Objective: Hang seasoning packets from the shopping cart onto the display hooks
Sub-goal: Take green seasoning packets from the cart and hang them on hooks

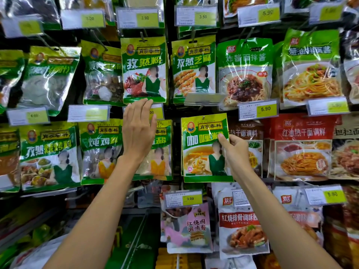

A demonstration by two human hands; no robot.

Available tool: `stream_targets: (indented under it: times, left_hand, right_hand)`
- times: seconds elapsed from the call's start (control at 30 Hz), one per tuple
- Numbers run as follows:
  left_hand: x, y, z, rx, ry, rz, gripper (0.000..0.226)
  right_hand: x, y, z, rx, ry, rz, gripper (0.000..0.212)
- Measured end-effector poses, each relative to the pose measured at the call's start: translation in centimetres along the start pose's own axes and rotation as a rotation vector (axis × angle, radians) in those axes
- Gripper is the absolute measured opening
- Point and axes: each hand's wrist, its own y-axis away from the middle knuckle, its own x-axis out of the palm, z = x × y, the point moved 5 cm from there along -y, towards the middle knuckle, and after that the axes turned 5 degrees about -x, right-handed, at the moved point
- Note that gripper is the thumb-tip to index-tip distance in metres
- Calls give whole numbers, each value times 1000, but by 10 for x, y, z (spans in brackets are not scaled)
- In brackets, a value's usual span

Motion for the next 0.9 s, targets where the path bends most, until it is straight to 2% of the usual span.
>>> stream_targets:
  times: [0.3, 0.4, 0.57, 0.63, 0.73, 0.9]
  left_hand:
    - [-1, -1, 1, 6, 6, -9, 37]
    - [0, 0, 1, 9, 8, -5, 37]
    - [-2, -1, 2, 27, -4, 6, 37]
    - [-3, -1, 2, 32, -5, 23, 38]
    - [-4, -1, 2, 36, 12, 52, 39]
    - [-12, 10, -16, 36, 56, -6, 36]
  right_hand:
    - [13, -18, -20, 26, 112, -125, 29]
    - [17, -21, -23, 32, 160, -212, 40]
    - [29, -24, -29, 51, 210, -220, 46]
    - [29, -24, -30, 51, 239, -213, 44]
    - [21, -23, -30, 21, 284, -163, 27]
    - [-16, 2, -21, -41, 318, -181, 26]
